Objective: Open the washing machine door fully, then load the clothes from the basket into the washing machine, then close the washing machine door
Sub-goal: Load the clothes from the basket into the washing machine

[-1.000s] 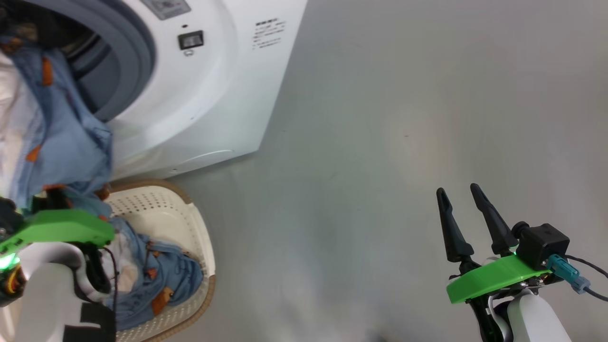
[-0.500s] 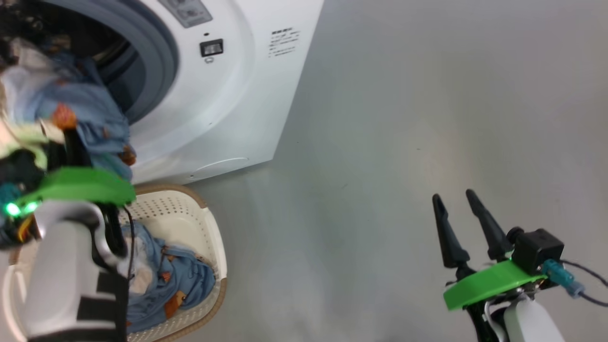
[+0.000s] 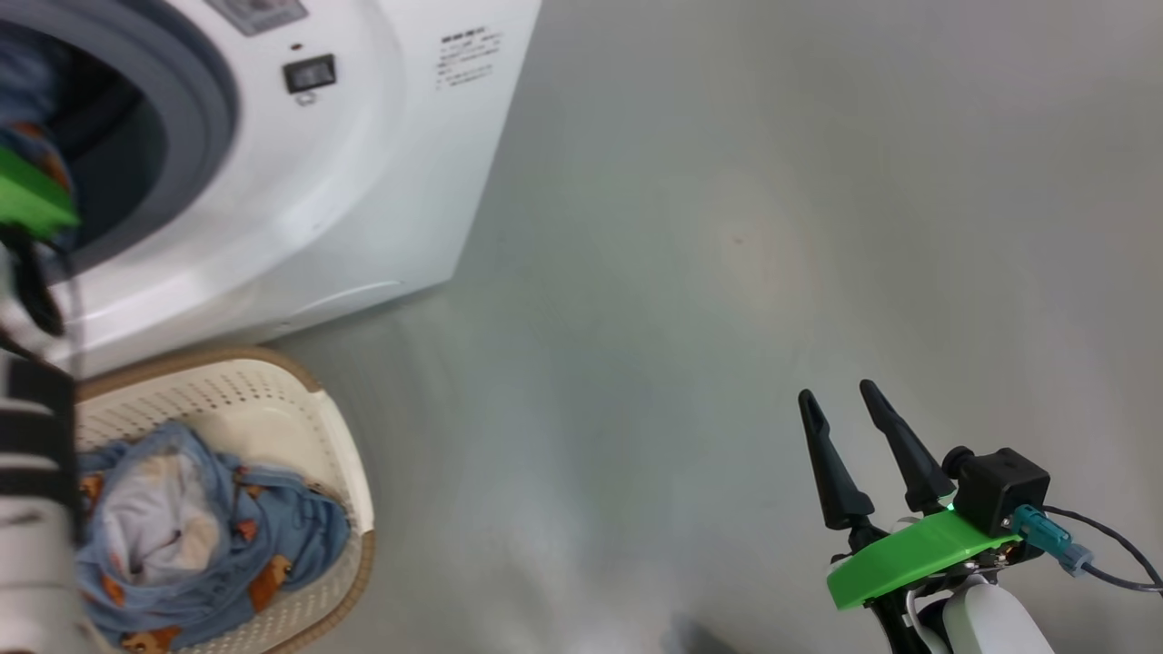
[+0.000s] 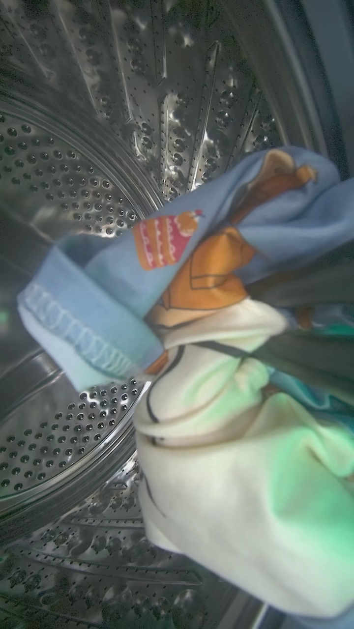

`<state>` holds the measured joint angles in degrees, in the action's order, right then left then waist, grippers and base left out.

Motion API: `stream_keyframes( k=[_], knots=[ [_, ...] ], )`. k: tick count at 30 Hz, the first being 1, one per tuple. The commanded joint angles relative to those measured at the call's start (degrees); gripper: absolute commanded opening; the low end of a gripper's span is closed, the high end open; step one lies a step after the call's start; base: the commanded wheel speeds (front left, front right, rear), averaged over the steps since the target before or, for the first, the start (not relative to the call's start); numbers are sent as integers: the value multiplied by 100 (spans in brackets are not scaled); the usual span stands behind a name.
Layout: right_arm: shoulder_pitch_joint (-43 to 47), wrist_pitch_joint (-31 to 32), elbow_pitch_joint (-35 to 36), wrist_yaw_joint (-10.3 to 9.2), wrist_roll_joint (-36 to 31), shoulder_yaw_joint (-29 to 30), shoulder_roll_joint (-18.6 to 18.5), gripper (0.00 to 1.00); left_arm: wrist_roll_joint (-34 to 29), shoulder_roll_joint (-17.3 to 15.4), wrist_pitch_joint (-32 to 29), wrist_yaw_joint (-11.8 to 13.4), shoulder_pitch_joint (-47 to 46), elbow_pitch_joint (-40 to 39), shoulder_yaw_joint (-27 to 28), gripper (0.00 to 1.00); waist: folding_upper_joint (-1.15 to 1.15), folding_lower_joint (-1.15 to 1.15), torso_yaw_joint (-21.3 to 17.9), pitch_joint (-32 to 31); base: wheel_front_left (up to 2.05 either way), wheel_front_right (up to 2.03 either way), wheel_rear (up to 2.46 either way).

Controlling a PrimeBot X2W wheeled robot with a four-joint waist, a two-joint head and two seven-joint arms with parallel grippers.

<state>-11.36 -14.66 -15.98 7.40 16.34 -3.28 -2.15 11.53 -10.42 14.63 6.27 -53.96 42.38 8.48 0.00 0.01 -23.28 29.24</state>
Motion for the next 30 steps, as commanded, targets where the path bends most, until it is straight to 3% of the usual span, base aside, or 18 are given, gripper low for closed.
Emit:
stream_keyframes(
  k=[1,10,18,23,25,26,27,30],
  knots=[
    [143,-34,69,9,22,-167,-73,100,-86,-338,37,58,-249,-12,119,0,0,-1,-183,207,0,0,0],
    [230,-34,72,9,-60,-319,-73,100,-69,-661,37,39,-1297,336,266,0,0,-1,-282,467,0,0,0],
    [382,-34,108,9,-147,-341,-73,100,-211,-782,37,251,-1609,-401,584,0,0,-1,-395,613,0,0,0],
    [486,-34,68,9,-167,-307,-73,100,-420,-736,37,197,-1478,260,407,1,0,-1,-391,511,0,0,0],
    [506,-34,50,9,-167,-301,-73,100,-488,-715,27,182,-1480,646,306,43,0,-1,-361,441,0,0,0],
    [507,-34,43,9,-168,-301,-73,100,-561,-711,19,154,-1491,854,205,84,0,-1,-338,399,0,0,0],
    [506,-34,38,9,-172,-309,-73,100,-615,-706,20,176,-1518,1025,142,100,0,-1,-315,359,0,0,0],
    [498,-34,30,9,-179,-299,-73,100,-722,-601,23,264,-1598,1439,-13,100,0,-1,-199,238,0,0,0]
  ],
)
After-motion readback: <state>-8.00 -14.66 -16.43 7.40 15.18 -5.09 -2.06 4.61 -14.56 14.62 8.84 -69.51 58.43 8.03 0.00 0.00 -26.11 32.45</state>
